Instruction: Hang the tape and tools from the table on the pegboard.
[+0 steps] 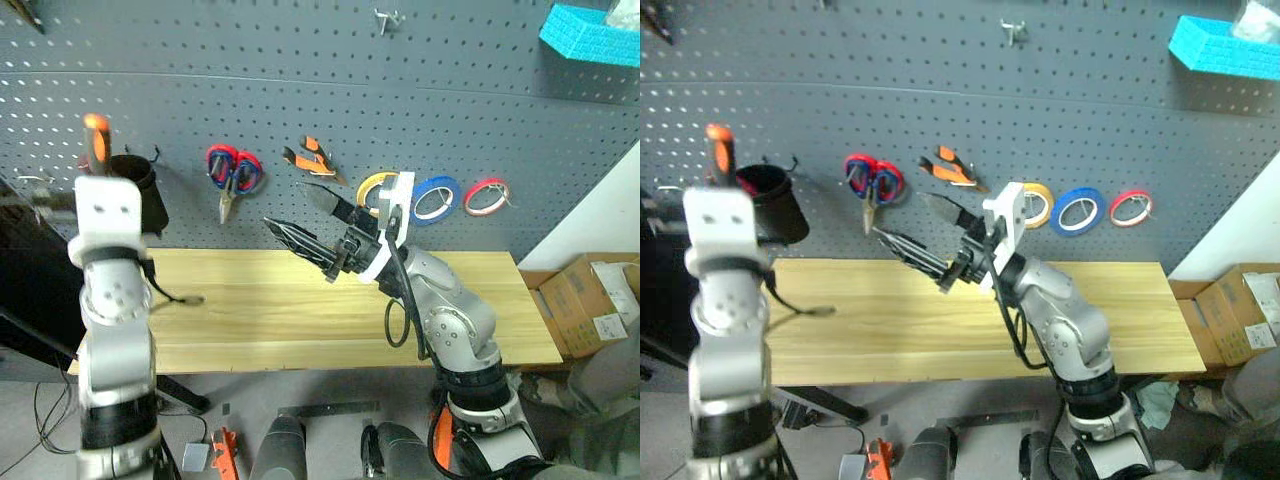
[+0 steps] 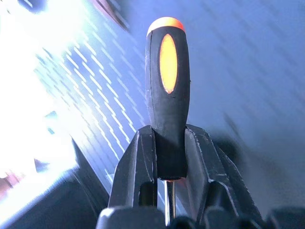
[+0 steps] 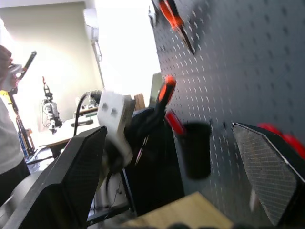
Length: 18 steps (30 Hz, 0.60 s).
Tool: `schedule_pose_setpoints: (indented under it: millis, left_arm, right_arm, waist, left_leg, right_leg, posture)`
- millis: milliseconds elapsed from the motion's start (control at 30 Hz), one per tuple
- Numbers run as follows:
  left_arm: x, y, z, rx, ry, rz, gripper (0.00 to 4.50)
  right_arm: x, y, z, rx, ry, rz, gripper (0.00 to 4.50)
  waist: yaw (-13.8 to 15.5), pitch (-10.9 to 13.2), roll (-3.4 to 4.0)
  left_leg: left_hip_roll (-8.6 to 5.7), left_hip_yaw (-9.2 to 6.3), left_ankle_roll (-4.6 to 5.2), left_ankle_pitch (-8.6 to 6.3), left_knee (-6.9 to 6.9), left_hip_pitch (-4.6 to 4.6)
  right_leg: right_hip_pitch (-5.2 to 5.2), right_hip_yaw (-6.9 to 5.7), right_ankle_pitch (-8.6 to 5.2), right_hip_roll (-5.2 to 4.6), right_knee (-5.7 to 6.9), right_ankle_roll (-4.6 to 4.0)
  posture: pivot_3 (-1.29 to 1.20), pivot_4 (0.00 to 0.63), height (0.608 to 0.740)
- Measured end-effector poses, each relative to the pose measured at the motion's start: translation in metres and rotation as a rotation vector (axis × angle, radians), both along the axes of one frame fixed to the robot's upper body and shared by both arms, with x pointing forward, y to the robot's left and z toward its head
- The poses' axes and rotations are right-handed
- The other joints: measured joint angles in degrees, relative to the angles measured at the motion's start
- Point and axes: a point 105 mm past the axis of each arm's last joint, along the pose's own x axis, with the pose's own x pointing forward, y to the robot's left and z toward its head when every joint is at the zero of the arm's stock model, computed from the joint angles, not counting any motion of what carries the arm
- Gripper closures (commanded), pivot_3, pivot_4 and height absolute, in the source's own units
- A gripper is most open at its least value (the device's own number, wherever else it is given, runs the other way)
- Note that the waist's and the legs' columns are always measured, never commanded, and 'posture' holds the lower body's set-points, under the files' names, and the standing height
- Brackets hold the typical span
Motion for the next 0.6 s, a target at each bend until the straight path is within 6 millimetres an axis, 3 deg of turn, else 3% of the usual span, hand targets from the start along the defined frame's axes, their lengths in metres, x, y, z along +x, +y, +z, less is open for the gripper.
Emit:
schedule_pose_setpoints:
  millis: [133,267,367,600]
  left_arm:
    - [0.018,0.008,0.012,-0.029,-0.021,-0.038,4.02]
    - [0.051,0.0,0.013,-0.076,0.011,-0.146,4.02]
    - [0.069,-0.008,0.029,-0.104,-0.018,-0.222,4.02]
    - [0.092,-0.019,0.049,-0.124,-0.065,-0.289,4.02]
  right_arm:
    - [0.005,0.001,0.003,0.013,-0.023,-0.023,0.0]
    - [0.009,0.002,0.001,0.017,-0.022,-0.038,0.0]
    - [0.01,0.002,0.002,0.015,-0.028,-0.054,0.0]
    - [0.012,0.0,0.001,0.011,-0.036,-0.072,0.0]
  waist:
    - [0.22,-1.15,-0.03]
    - [1.35,-1.3,-0.2]
    - [1.71,-1.44,-0.26]
    - [1.78,-1.87,-0.47]
  left_leg:
    - [0.0,0.23,0.0,0.0,-0.05,0.05]
    - [0.05,0.2,-0.02,0.01,-0.04,0.04]
    - [0.05,0.25,-0.04,0.02,-0.01,0.04]
    - [0.04,0.35,-0.04,0.02,0.0,0.04]
  right_leg:
    - [0.0,0.17,0.0,-0.03,-0.03,0.0]
    - [-0.1,0.13,0.01,0.08,0.1,-0.02]
    - [-0.1,0.18,0.14,0.07,0.15,-0.23]
    - [-0.12,0.25,0.18,0.07,0.19,-0.29]
  posture:
    - [0.27,0.009,0.74]
    - [0.26,0.006,0.74]
    - [0.25,0.002,0.74]
    - [0.23,0.0,0.74]
